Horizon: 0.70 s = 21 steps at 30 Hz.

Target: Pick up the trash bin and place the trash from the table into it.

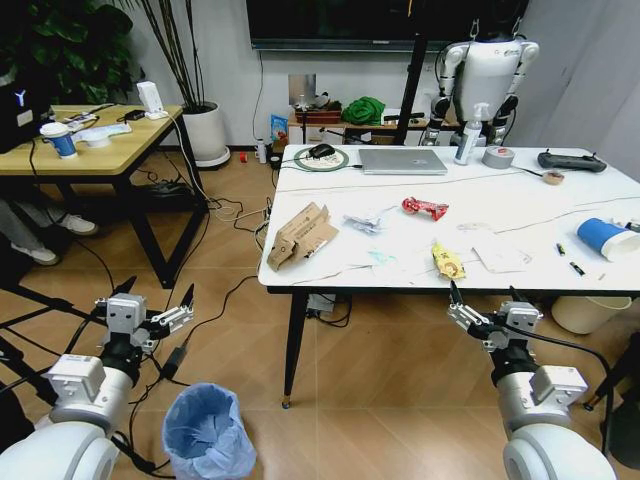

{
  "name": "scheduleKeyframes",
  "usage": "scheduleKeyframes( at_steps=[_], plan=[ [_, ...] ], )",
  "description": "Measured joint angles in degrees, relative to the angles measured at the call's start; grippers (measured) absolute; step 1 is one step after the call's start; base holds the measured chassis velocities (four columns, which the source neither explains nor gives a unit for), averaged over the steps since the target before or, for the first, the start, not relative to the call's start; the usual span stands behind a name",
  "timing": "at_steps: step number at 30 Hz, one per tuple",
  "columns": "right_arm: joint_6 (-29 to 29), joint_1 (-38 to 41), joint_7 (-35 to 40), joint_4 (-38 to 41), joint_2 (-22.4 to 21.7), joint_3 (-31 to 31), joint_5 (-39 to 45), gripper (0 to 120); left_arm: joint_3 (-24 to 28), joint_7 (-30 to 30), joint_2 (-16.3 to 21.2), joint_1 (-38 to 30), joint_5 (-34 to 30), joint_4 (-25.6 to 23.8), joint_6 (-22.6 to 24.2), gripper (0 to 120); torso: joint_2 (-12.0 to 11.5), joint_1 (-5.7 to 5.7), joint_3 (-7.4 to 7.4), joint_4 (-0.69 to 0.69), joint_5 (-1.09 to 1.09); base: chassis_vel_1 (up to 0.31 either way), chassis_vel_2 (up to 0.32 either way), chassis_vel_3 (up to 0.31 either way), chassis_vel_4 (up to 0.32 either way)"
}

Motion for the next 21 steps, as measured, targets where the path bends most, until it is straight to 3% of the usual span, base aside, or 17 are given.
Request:
scheduleKeyframes(
  at_steps=[21],
  plan=[
    [-0.26,1.25,0.47,-3.79,1.15,-2.72,0.21,100,-0.60,-0.12,1.77,-1.63,-0.99,2.68,0.07,100,-6.16,-2.61,-3.55,0.00,-0.01,0.000,0.000,0.000,0.000]
  ],
)
